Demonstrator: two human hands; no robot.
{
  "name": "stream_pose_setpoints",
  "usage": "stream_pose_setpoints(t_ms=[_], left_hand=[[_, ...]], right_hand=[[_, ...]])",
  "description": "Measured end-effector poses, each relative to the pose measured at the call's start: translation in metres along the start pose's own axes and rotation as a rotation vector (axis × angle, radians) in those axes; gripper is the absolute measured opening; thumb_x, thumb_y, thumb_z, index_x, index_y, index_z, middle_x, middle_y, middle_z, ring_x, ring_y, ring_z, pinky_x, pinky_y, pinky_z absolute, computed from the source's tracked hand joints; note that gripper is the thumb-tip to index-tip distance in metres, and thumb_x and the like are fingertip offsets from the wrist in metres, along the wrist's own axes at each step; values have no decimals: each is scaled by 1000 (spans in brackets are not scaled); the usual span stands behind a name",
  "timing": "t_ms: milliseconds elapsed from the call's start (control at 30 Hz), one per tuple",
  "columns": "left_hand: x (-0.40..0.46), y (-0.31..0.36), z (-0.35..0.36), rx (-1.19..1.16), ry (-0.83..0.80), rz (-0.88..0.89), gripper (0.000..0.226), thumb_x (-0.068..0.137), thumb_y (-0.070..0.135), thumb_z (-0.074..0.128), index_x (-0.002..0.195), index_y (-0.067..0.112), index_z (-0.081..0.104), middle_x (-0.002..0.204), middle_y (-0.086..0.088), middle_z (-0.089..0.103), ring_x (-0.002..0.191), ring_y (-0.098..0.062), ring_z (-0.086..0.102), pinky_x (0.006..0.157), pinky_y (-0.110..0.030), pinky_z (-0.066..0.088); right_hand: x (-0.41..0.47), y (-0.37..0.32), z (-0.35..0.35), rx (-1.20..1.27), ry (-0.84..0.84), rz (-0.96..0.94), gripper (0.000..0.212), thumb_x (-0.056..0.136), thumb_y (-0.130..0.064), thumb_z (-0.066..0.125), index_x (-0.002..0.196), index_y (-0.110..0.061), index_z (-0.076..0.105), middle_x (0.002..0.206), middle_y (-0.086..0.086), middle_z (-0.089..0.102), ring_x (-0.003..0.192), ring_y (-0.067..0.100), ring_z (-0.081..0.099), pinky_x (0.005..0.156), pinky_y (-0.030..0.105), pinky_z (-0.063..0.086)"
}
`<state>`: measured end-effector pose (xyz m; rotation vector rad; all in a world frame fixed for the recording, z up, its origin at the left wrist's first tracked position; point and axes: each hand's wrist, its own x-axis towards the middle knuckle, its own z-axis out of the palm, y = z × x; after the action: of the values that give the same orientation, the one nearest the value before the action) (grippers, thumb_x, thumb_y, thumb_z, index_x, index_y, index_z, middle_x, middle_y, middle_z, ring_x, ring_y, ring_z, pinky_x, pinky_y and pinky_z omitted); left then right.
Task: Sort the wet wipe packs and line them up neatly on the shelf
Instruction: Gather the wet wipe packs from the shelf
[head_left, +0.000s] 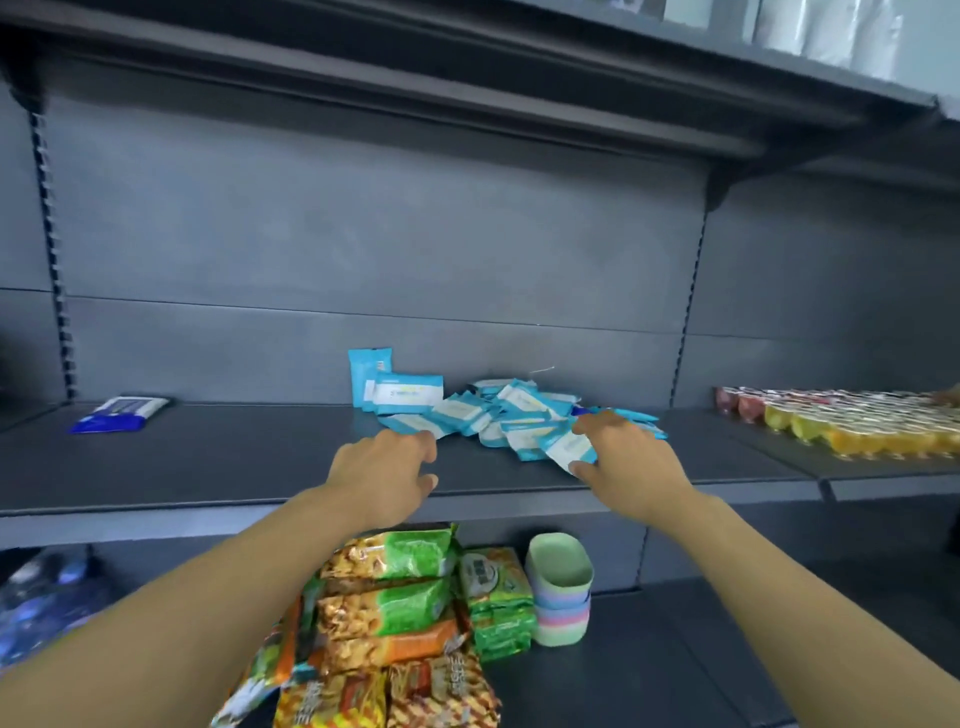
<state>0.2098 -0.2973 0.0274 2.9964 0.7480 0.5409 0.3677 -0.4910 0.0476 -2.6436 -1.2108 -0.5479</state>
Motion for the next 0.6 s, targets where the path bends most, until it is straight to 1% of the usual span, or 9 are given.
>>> stream_pose_setpoints(t_ms=[100, 233, 300, 433, 533, 600], left_hand=[[18, 14, 14, 9, -19, -7, 27, 94, 42, 47, 118, 30, 48, 116, 5, 62, 106, -20, 57, 82, -35, 45], [34, 26, 24, 8, -41, -1, 30, 94, 41, 49, 121, 29, 48, 124, 4, 58, 112, -20, 55, 86, -36, 46], [42, 29, 27, -2, -40, 14, 31, 93, 40, 50, 122, 28, 48, 126, 3, 56, 114, -19, 53, 88, -36, 45], [57, 32, 35, -53, -50, 51, 34, 92, 40, 52, 123, 27, 50, 127, 2, 56, 115, -19, 53, 90, -39, 46], [69, 34, 42, -78, -72, 59, 35, 92, 41, 53, 124, 27, 50, 126, 1, 56, 115, -20, 52, 92, -40, 47], [78, 37, 47, -131, -82, 31, 35, 91, 41, 54, 123, 27, 50, 124, 1, 57, 114, -20, 53, 93, -41, 46]], right_hand=[[17, 24, 14, 10, -23, -2, 44, 92, -33, 54, 132, -18, 43, 132, 7, 46, 112, 30, 54, 84, 37, 47], [28, 45, 30, 32, -66, 7, 50, 91, -33, 56, 137, -20, 40, 138, 7, 42, 117, 30, 51, 88, 37, 45], [31, 52, 34, 36, -78, 27, 50, 91, -32, 55, 137, -20, 40, 139, 7, 41, 118, 31, 50, 88, 38, 44], [35, 64, 40, 27, -82, 76, 42, 94, -27, 51, 134, -17, 40, 139, 9, 41, 117, 33, 50, 91, 43, 46], [36, 75, 43, 13, -84, 114, 42, 95, -21, 48, 136, -17, 38, 139, 10, 39, 114, 33, 51, 88, 44, 47], [40, 84, 45, 1, -88, 129, 43, 93, -15, 49, 135, -16, 38, 137, 10, 40, 110, 34, 53, 85, 44, 49]])
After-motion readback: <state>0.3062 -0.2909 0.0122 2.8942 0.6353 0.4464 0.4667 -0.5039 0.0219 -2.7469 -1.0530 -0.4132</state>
